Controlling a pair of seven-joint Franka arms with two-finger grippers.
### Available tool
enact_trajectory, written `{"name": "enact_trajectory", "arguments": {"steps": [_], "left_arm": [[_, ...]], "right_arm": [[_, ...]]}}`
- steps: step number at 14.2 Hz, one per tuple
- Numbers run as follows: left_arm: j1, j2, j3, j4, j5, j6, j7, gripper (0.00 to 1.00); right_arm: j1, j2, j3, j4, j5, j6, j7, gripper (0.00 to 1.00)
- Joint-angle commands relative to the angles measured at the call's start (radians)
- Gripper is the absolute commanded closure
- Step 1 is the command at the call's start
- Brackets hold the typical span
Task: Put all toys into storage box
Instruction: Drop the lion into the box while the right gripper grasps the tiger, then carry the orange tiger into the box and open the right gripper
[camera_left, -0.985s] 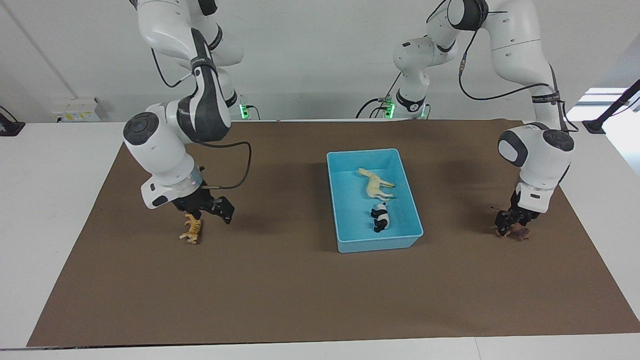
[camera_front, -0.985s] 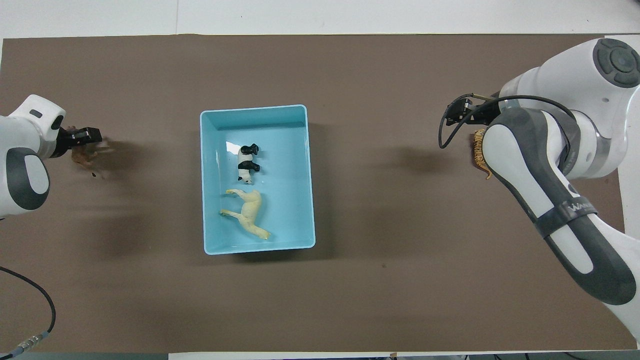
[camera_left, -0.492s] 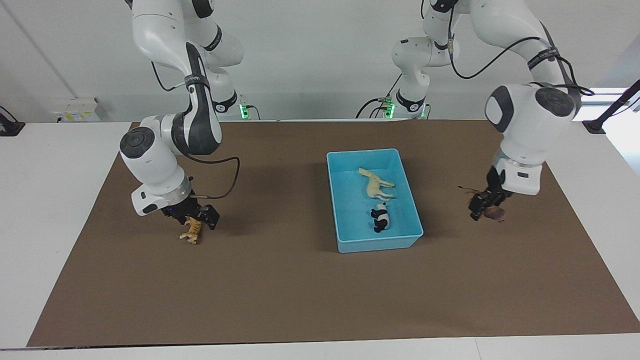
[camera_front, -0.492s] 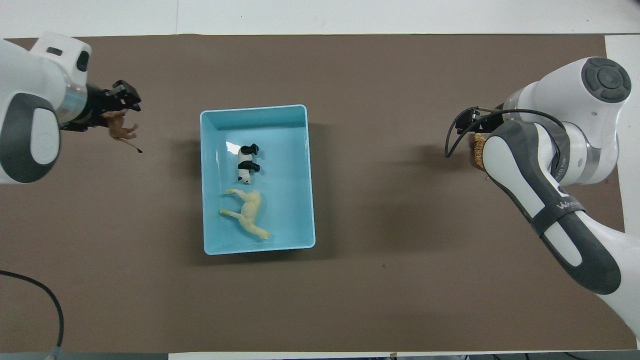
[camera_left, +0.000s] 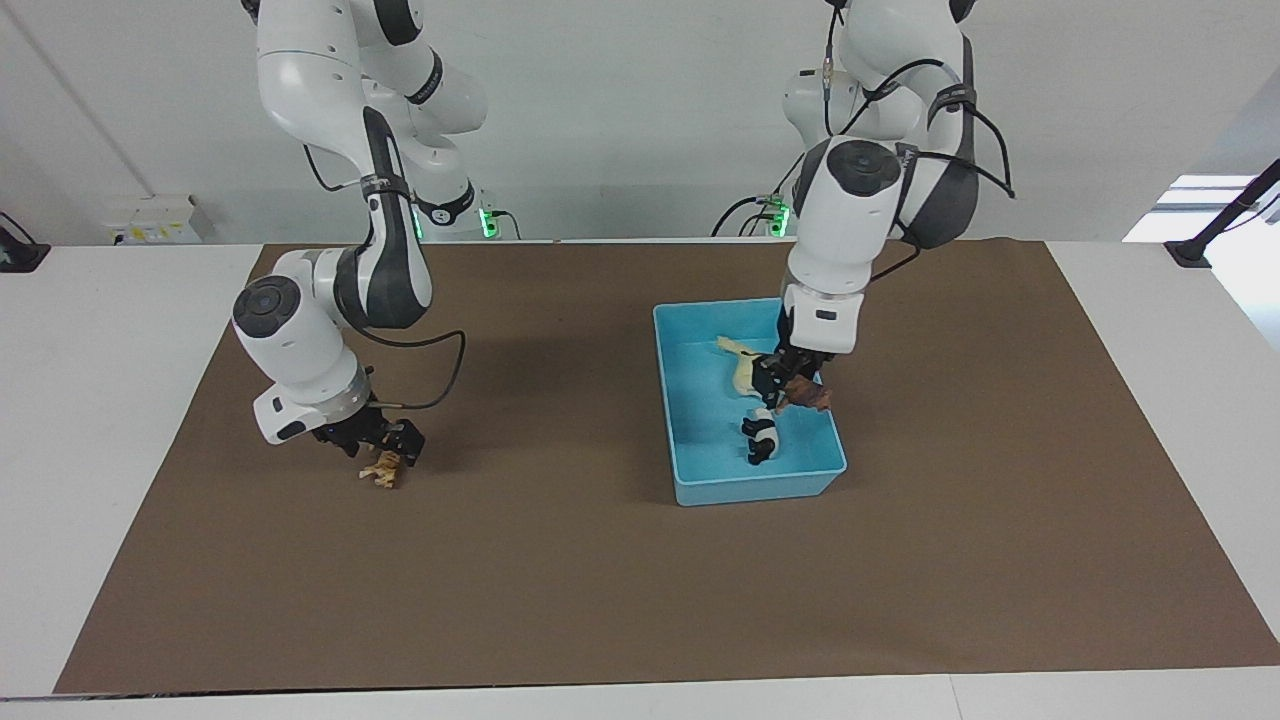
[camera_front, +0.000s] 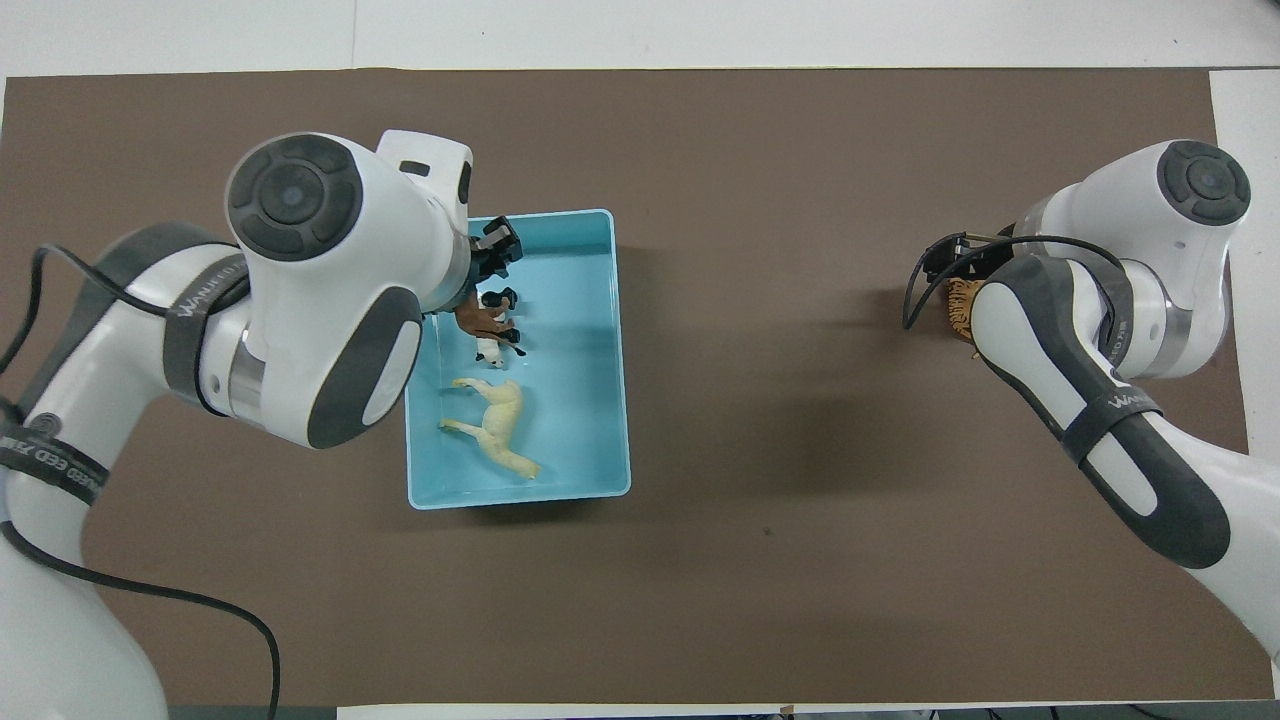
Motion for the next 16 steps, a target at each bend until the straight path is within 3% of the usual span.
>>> {"name": "enact_trajectory", "arguments": {"steps": [1,2,5,7,9,11,13,16], "left_arm": [[-0.036,-0.076,0.021,-0.144,0.009,0.100,-0.047,0.16],[-0.036,-0.076,0.023,-0.136,0.009,0.084,-0.048,0.00],[-0.021,-0.108,0.027,-0.109,0.015,0.030,-0.038,0.00],[0.051,-0.157,0.029,-0.096,0.020,-0.001,-0.004,0.00],[0.155,-0.186,0.029,-0.038,0.017,-0.097,0.179,0.00],[0.228,-0.180,0.032,0.084,0.009,-0.258,0.360,0.00],[0.291,-0.182,0.032,0.157,0.012,-0.396,0.570,0.00],[0.354,-0.184,0.033,0.209,0.020,-0.540,0.821,0.00]], "right_arm": [[-0.014,0.002,0.012,-0.031,-0.016,0.032,-0.013,0.00],[-0.013,0.002,0.012,-0.043,-0.016,0.046,-0.014,0.00],[-0.013,0.001,0.012,-0.071,-0.016,0.075,-0.017,0.00],[-0.014,-0.002,0.012,-0.089,-0.016,0.087,-0.022,0.00],[-0.014,-0.004,0.012,-0.109,-0.016,0.115,-0.022,0.00],[-0.014,-0.002,0.012,-0.123,-0.016,0.139,-0.020,0.01],[-0.014,-0.002,0.012,-0.125,-0.016,0.138,-0.019,0.18],[-0.014,-0.002,0.012,-0.123,-0.016,0.132,-0.020,0.78]]}}
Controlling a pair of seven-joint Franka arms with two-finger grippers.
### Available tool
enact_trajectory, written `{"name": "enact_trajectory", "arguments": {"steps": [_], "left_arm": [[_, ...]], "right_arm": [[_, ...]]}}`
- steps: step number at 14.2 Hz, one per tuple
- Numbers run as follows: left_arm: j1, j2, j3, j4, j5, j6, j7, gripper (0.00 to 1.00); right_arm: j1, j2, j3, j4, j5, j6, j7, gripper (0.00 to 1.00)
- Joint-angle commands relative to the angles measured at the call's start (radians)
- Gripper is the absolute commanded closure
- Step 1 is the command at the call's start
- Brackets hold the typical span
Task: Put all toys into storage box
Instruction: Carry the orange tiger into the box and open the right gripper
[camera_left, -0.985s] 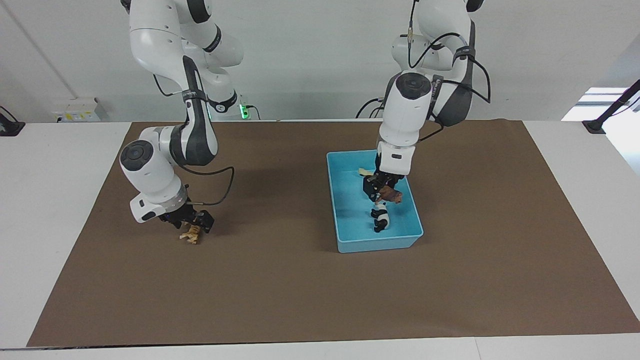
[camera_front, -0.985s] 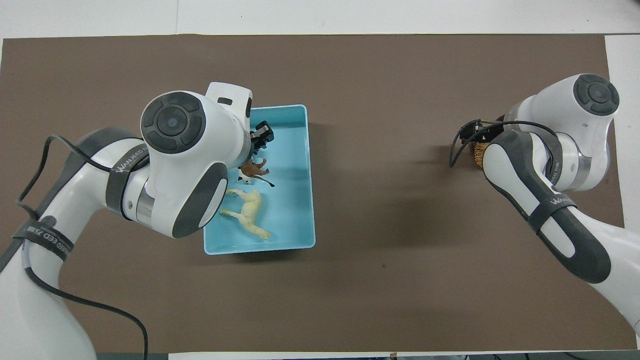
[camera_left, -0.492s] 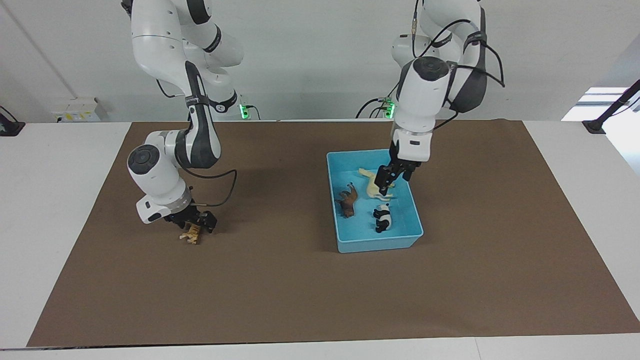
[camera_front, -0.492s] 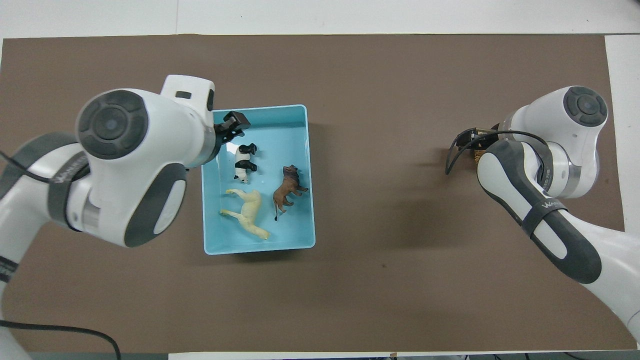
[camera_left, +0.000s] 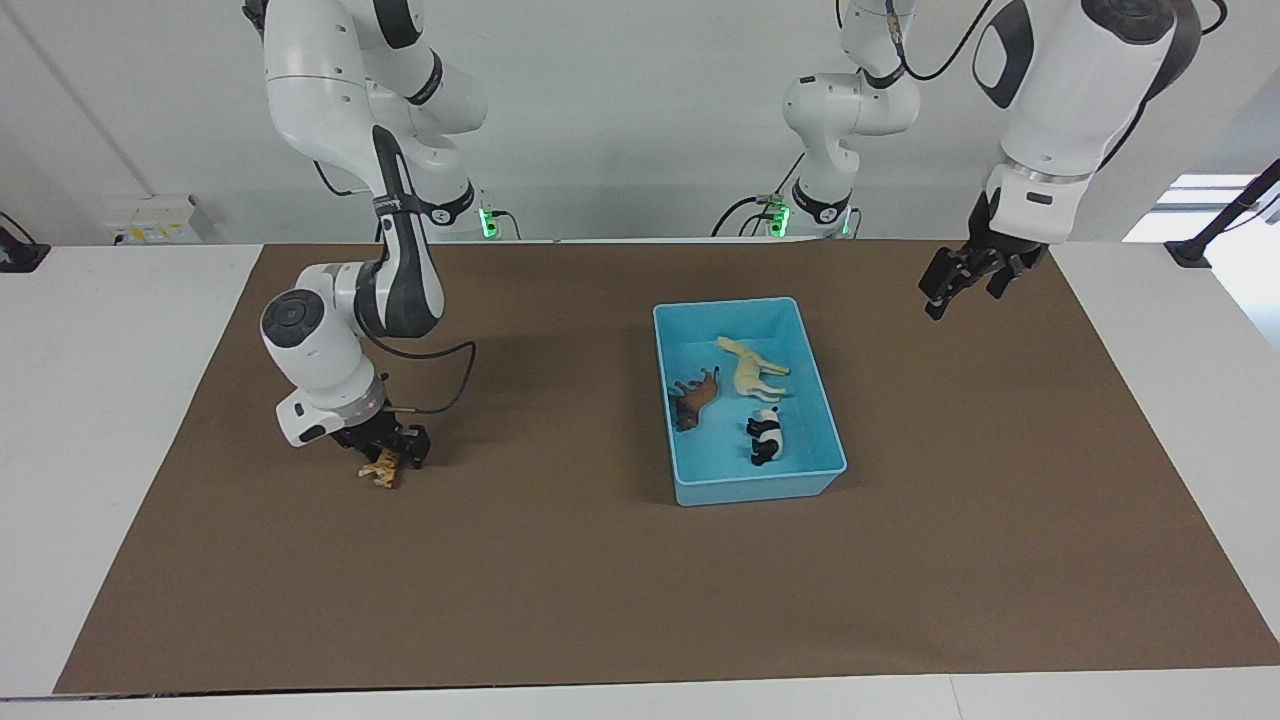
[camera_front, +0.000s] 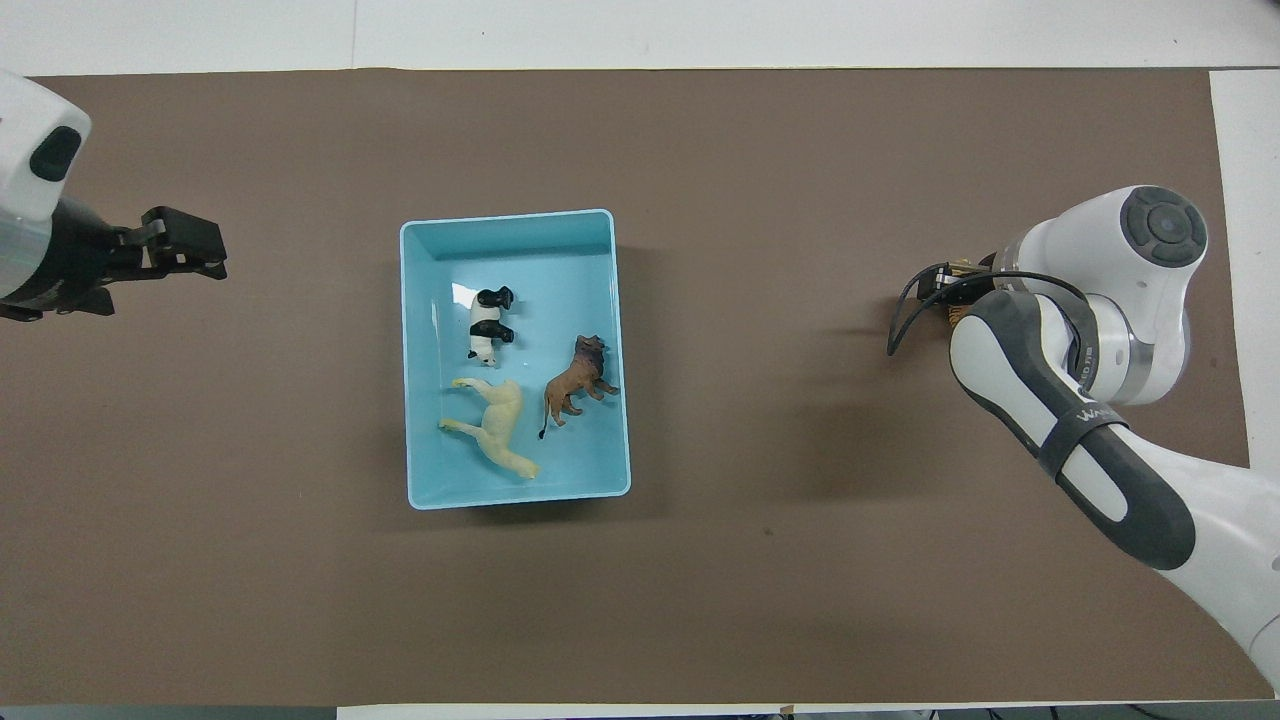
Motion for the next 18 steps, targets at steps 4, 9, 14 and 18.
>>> {"name": "enact_trajectory", "arguments": {"steps": [4,9,14,18], "left_arm": [[0.071,-0.095,-0.010,-0.053,-0.016,-0.138,0.303,0.00],[0.070,-0.076,-0.010,-0.094,-0.016,-0.050,0.294,0.00],[0.068,0.030,-0.012,0.105,-0.044,-0.191,0.296,0.00],[0.065,0.030,-0.013,0.105,-0.042,-0.191,0.296,0.00]], "right_arm": [[-0.017,-0.016,0.013,0.003,-0.010,-0.013,-0.036,1.00],[0.022,-0.030,0.059,0.274,0.036,-0.338,0.087,1.00],[0.296,-0.030,0.086,0.380,0.117,-0.376,0.488,1.00],[0.472,-0.023,0.086,0.374,0.130,-0.237,0.639,1.00]]}}
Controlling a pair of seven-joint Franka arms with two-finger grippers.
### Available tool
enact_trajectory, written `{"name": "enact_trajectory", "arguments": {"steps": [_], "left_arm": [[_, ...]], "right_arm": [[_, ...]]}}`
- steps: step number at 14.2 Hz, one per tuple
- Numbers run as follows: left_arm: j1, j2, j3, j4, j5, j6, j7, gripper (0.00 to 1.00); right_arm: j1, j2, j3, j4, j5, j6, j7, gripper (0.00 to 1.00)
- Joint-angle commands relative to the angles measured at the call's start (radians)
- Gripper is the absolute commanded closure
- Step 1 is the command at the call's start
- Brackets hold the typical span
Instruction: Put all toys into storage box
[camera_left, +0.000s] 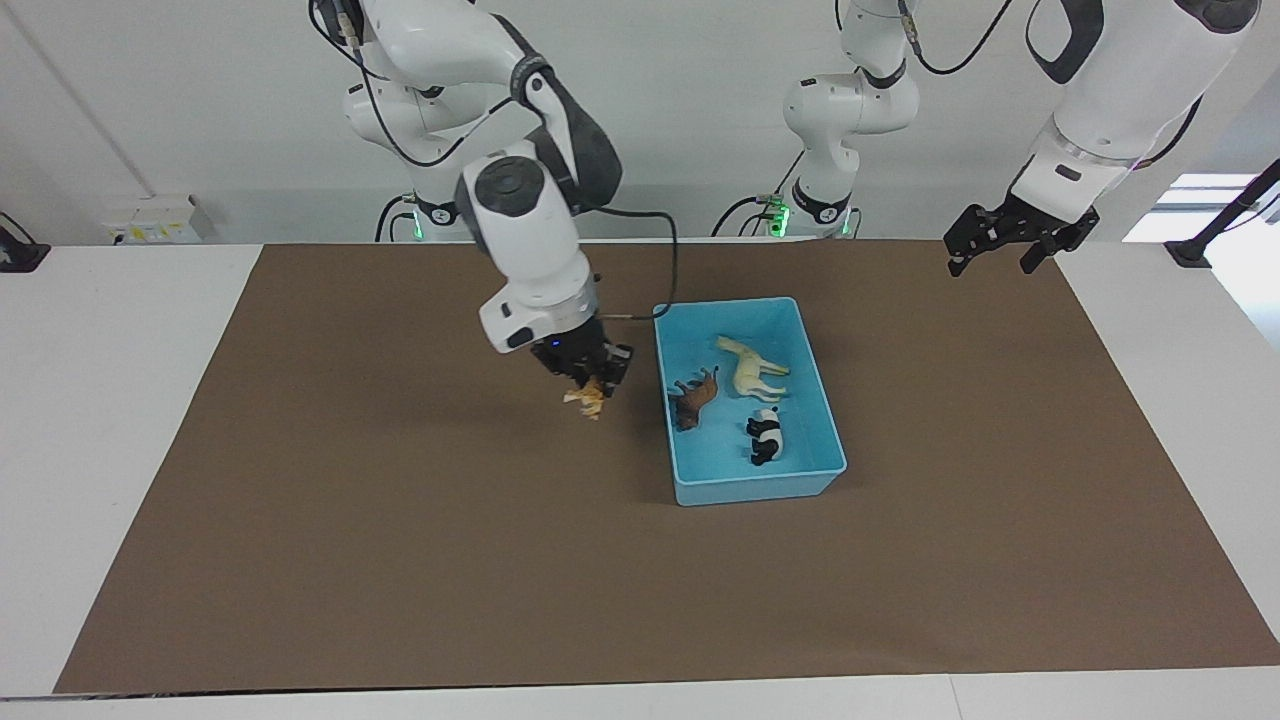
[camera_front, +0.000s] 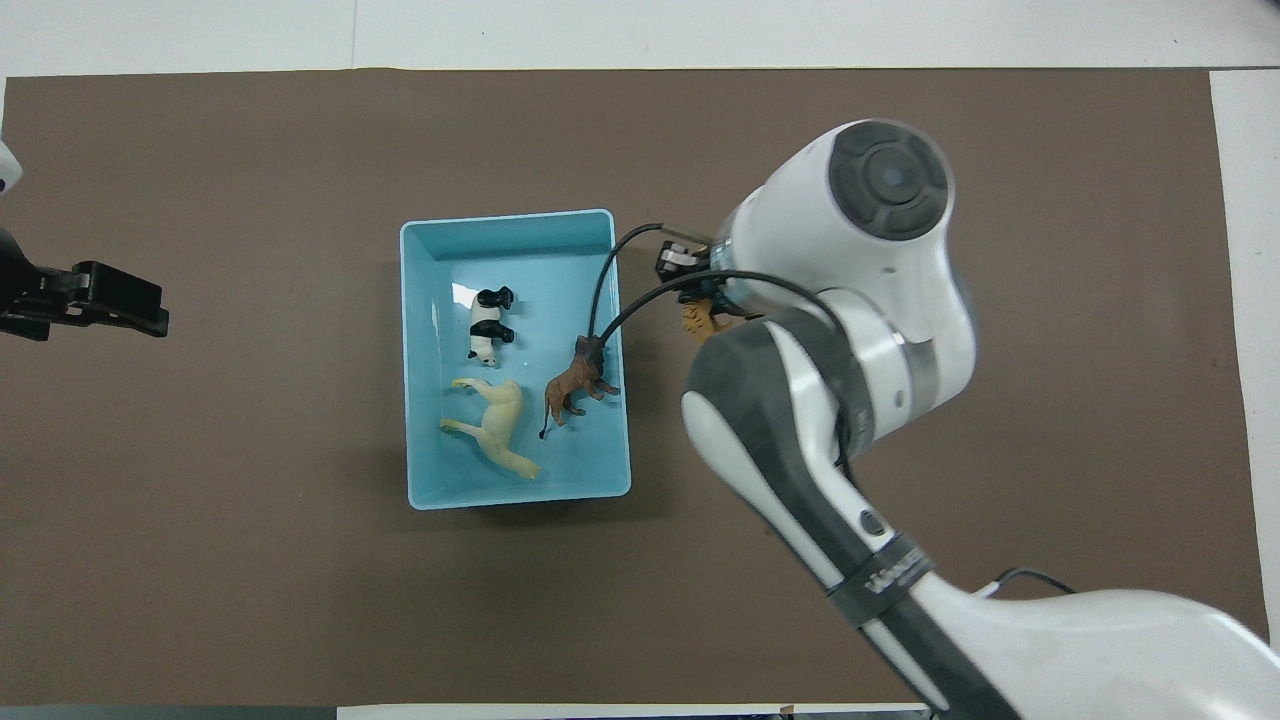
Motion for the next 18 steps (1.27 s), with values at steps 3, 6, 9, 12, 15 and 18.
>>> {"name": "enact_trajectory", "arguments": {"steps": [3,6,9,12,15,18], "left_arm": [[0.004,-0.003,-0.001,0.020,-0.010,-0.026,0.024,0.00],[0.004,-0.019,-0.001,-0.008,-0.010,-0.021,0.016,0.00],[0.007,-0.020,0.001,-0.008,-0.010,-0.026,0.018,0.00],[0.015,-0.020,0.001,-0.008,-0.010,-0.026,0.018,0.00],[0.015,-0.020,0.001,-0.008,-0.010,-0.026,0.016,0.00],[0.015,-0.020,0.001,-0.008,-0.010,-0.026,0.016,0.00]], "right_arm": [[0.111,0.062,-0.005,0.009,0.096,0.207,0.168,0.37],[0.131,0.063,-0.008,0.009,0.076,0.166,0.189,0.00],[0.090,0.045,-0.024,0.028,-0.072,0.012,0.169,0.00],[-0.051,-0.061,-0.028,0.026,-0.131,-0.156,-0.083,0.00],[-0.201,-0.163,-0.028,0.026,-0.131,-0.263,-0.335,0.00],[-0.332,-0.248,-0.028,0.023,-0.131,-0.355,-0.513,0.00]]}}
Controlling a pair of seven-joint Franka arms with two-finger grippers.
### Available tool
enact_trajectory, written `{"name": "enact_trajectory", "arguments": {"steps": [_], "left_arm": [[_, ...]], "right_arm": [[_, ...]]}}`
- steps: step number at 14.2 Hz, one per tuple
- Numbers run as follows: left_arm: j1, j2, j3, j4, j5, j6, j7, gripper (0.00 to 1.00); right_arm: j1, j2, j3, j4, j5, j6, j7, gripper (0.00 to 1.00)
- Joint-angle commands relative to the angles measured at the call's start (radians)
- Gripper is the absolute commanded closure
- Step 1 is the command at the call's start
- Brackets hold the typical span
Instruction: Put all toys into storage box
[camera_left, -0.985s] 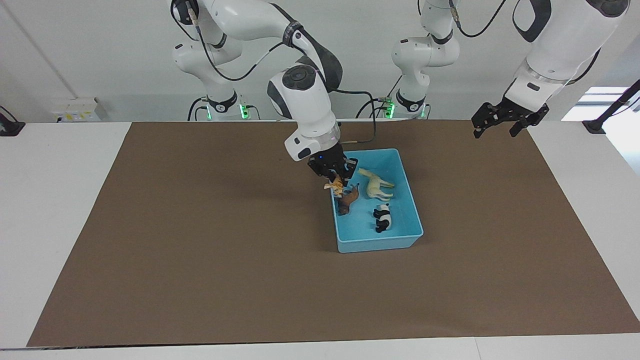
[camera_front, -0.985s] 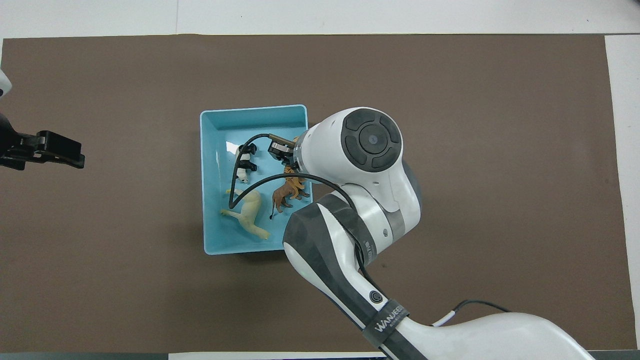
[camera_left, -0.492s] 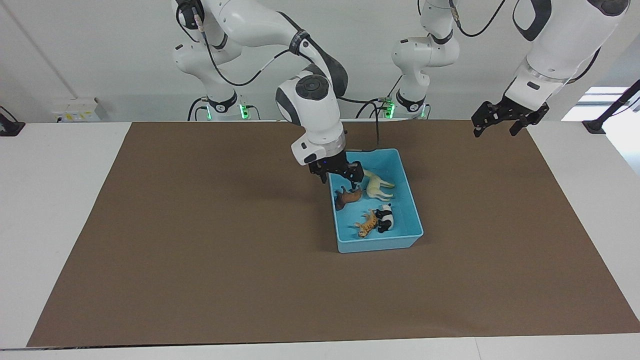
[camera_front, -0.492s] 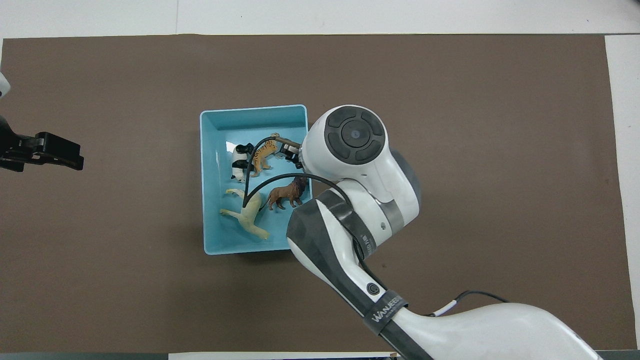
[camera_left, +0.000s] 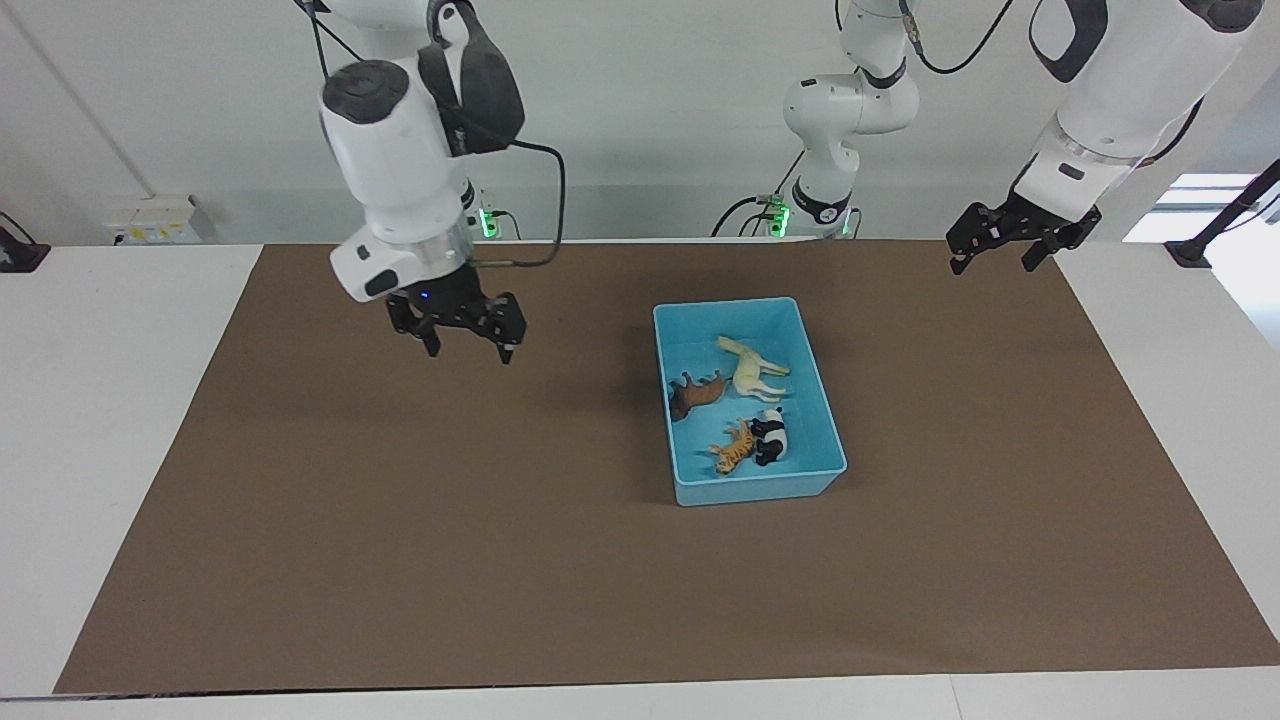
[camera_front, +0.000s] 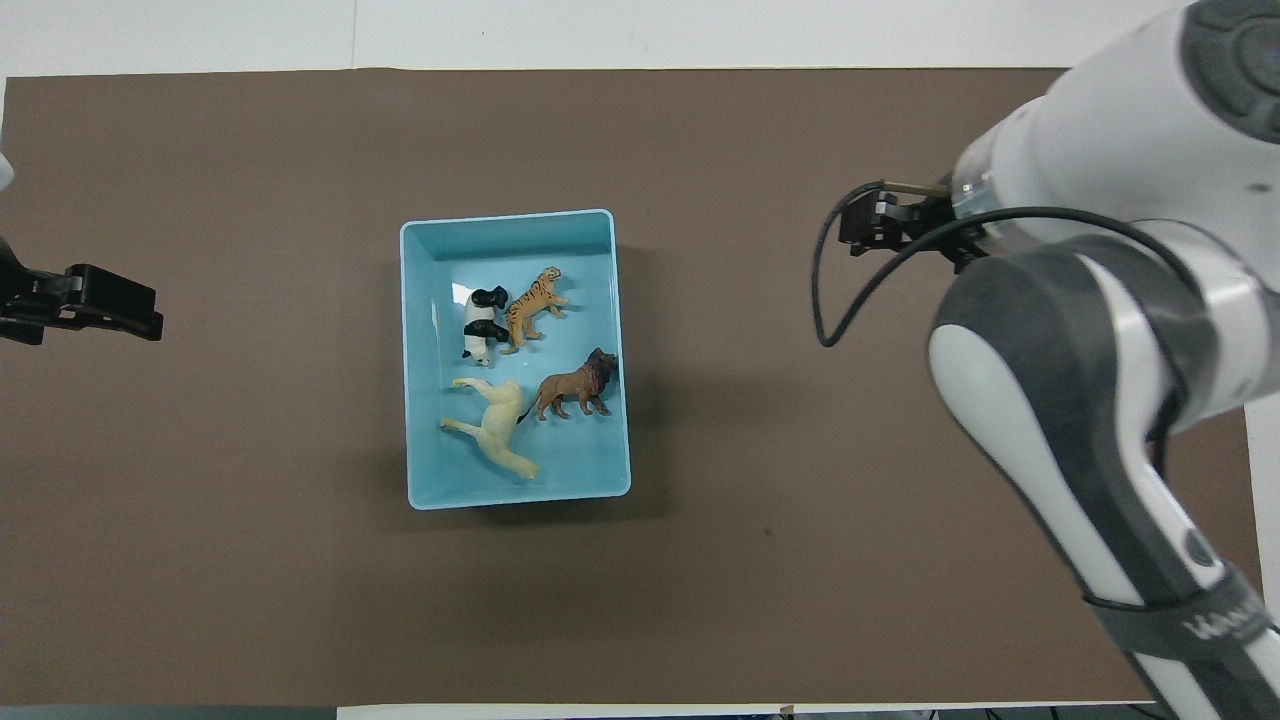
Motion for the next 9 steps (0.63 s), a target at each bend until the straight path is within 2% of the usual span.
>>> {"name": "enact_trajectory", "arguments": {"steps": [1,4,9], "left_arm": [[0.010,-0.016,-0.002,-0.009,-0.010,-0.016,0.014,0.00],[0.010,-0.016,-0.002,-0.009,-0.010,-0.016,0.014,0.00],[0.010,-0.016,-0.002,-0.009,-0.010,-0.016,0.014,0.00]], "right_arm": [[-0.101,-0.065,0.015,-0.024,-0.009,-0.070,-0.163,0.00],[-0.187,-0.097,0.014,-0.026,-0.013,-0.120,-0.329,0.00],[-0.258,-0.119,0.014,-0.035,-0.015,-0.176,-0.420,0.00]]}}
